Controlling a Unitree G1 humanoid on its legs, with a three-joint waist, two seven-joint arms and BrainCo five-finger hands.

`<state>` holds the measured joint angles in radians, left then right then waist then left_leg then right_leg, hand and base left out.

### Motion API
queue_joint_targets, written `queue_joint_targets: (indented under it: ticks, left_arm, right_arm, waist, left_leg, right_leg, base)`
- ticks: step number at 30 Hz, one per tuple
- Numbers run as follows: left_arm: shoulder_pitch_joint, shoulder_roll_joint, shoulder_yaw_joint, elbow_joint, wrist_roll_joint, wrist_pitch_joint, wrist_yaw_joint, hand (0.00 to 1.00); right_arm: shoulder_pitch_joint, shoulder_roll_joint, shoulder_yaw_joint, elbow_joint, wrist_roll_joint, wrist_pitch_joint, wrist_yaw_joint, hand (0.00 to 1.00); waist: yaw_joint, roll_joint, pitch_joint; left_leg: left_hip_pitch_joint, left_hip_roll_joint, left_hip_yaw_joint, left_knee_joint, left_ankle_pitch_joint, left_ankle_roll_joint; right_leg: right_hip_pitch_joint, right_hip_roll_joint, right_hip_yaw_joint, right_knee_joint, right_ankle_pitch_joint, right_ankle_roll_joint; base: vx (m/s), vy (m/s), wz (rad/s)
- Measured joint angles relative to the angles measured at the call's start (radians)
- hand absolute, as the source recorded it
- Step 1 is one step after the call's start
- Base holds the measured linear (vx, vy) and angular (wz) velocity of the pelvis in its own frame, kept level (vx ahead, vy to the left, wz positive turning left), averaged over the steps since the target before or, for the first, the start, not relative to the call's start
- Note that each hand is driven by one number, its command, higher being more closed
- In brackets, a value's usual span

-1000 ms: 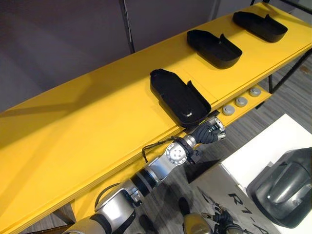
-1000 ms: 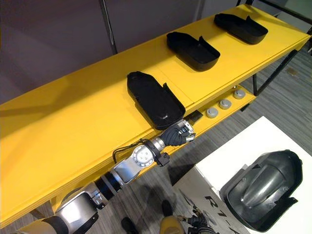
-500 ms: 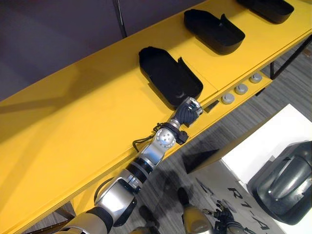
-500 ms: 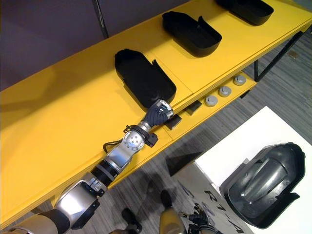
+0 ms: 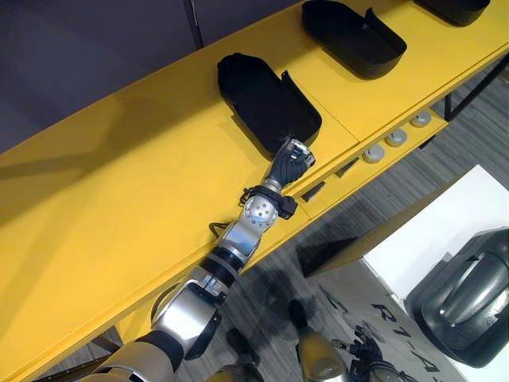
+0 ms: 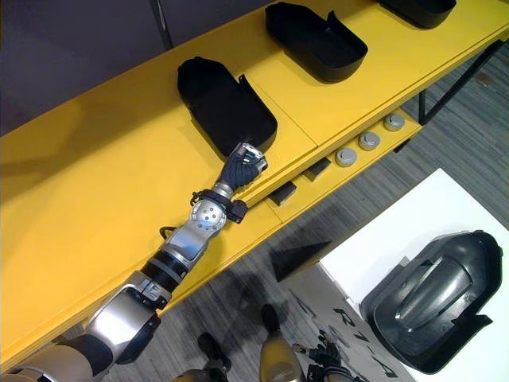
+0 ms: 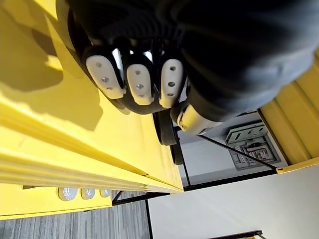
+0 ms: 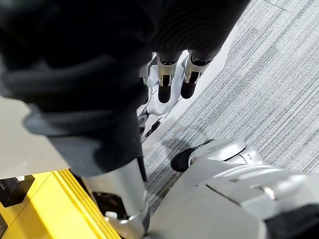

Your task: Walk over and take plastic housings, then place them on the shelf

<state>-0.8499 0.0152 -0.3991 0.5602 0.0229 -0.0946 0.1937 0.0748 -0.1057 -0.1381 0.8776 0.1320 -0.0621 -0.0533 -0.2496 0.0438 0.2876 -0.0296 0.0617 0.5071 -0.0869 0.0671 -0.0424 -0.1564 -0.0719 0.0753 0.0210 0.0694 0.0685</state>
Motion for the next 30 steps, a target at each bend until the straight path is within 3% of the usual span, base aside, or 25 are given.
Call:
queue_joint_targets:
  ticks: [4, 12, 17, 21, 25, 30]
  left_arm:
    - [0.047, -0.004, -0.003, -0.147, -0.024, -0.003, 0.000, 1.00]
    - [0.253, 0.025, 0.012, -0.595, -0.164, -0.074, -0.001, 1.00]
    - [0.484, 0.094, 0.234, -0.927, -0.197, -0.139, 0.024, 1.00]
    - [0.732, 0.101, 0.421, -1.065, -0.194, -0.174, 0.063, 1.00]
    - [1.017, -0.004, 0.646, -1.095, -0.197, -0.193, 0.137, 1.00]
    - [1.239, -0.089, 0.749, -1.034, -0.238, -0.185, 0.175, 1.00]
  right_arm:
    - [0.000, 0.000, 0.000, 0.003, 0.001, 0.000, -0.004, 0.00]
    - [0.005, -0.007, 0.002, 0.026, 0.001, 0.001, -0.004, 0.00]
    - [0.022, -0.019, 0.003, 0.042, -0.001, 0.002, 0.000, 0.00]
    - [0.048, -0.027, 0.006, 0.059, -0.002, 0.002, 0.009, 0.00]
    - [0.087, -0.025, 0.002, 0.058, -0.003, 0.002, 0.010, 0.00]
    - [0.089, 0.001, 0.035, -0.007, -0.024, 0.001, 0.009, 0.00]
  waist:
    - [0.005, 0.001, 0.007]
    - [0.035, 0.007, 0.004]
    - [0.083, 0.023, -0.017]
    - [0.130, 0.023, -0.054]
    - [0.194, 0.017, -0.111]
    - [0.259, -0.012, -0.144]
  left_leg:
    - [0.021, 0.000, -0.009, 0.000, 0.000, 0.000]
    - [0.060, -0.002, -0.065, -0.001, -0.001, -0.001]
    - [0.080, -0.004, -0.115, 0.000, 0.000, 0.000]
    - [0.084, -0.007, -0.164, -0.001, 0.000, 0.000]
    - [0.084, -0.017, -0.243, -0.003, 0.005, 0.007]
    - [0.084, -0.024, -0.310, -0.004, 0.008, 0.010]
  right_leg:
    - [0.028, -0.002, -0.006, -0.006, 0.000, 0.000]
    - [0.109, -0.009, -0.062, -0.039, -0.002, 0.000]
    - [0.169, -0.013, -0.114, -0.067, -0.003, -0.001]
    - [0.201, -0.017, -0.164, -0.073, -0.016, -0.003]
    - [0.230, -0.027, -0.239, -0.043, -0.056, 0.001]
    - [0.247, -0.044, -0.322, 0.009, -0.099, 0.004]
  base:
    - [-0.02, -0.001, 0.06]
    - [-0.01, -0.004, 0.20]
    - [0.00, -0.012, 0.28]
    - [0.00, -0.020, 0.37]
    - [0.02, -0.023, 0.59]
    - [-0.02, -0.003, 0.50]
